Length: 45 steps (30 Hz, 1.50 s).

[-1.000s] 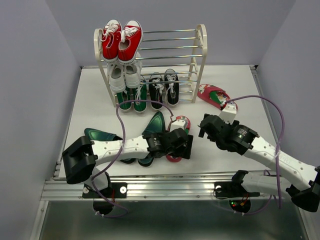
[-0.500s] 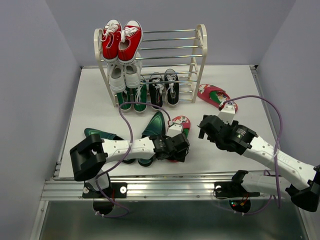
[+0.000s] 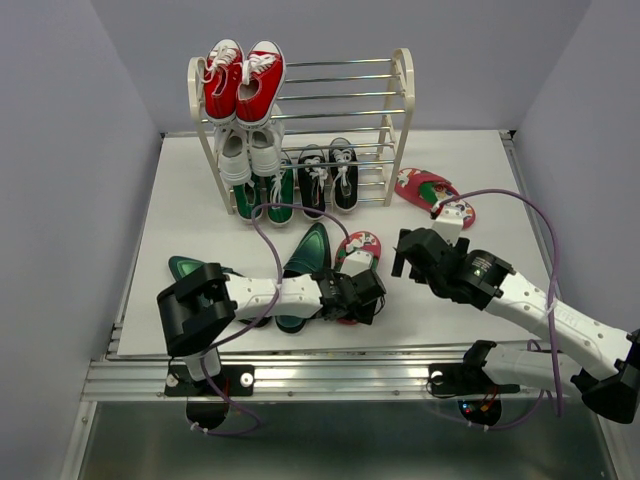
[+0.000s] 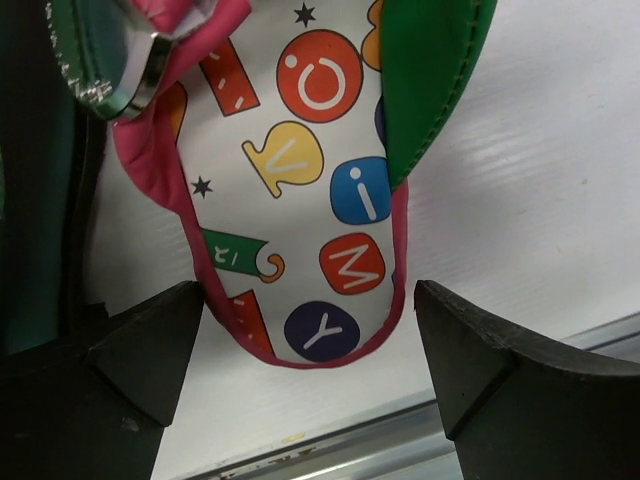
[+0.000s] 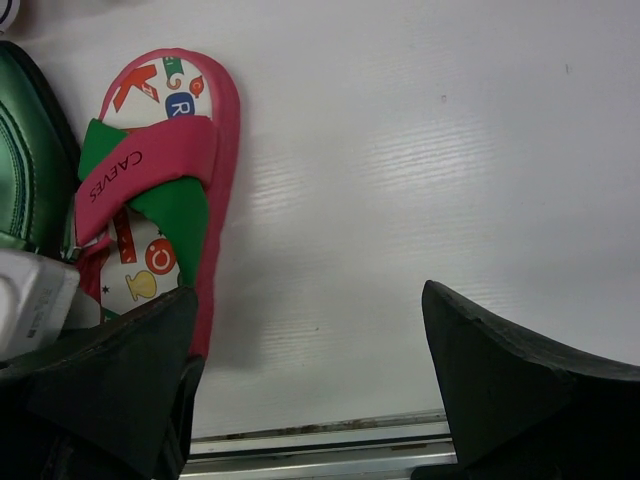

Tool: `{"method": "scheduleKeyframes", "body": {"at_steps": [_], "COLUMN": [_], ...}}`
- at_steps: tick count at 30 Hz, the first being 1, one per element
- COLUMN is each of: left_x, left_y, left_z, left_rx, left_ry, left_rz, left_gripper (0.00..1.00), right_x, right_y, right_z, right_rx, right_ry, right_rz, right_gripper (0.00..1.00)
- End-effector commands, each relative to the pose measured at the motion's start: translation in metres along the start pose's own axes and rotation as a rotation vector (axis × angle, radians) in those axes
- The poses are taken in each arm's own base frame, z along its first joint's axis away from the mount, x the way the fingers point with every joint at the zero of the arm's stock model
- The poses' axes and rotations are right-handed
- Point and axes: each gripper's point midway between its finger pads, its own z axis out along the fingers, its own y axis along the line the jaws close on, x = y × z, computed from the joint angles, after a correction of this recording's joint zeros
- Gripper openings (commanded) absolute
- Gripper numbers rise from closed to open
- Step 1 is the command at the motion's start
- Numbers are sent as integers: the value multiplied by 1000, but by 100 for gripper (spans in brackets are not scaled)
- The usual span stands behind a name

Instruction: Place and organize the shoes onto the shoe shelf

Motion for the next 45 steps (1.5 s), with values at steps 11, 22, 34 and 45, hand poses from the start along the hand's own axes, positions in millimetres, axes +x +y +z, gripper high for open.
{"method": "scheduleKeyframes", "body": {"at_steps": [11, 22, 34, 45], "left_x": [-20, -66, -93, -52], "left_y": [1, 9, 18, -7], "left_z": [20, -39, -93, -70], "left_rx": [-91, -75, -6, 160], "left_ry": [-42, -259, -438, -314], "left_rz": [28, -55, -89, -28], "left_gripper": [86, 0, 0, 0], "right_x": [-15, -1, 15, 36], "right_y": [4, -13, -54, -51], "right_z": [-4, 3, 4, 15], "right_rx": [-29, 19, 148, 145], "right_ry": [-52, -63, -93, -32], "right_rz": [38, 93, 165, 110], "right_gripper": [100, 100, 100, 100]}}
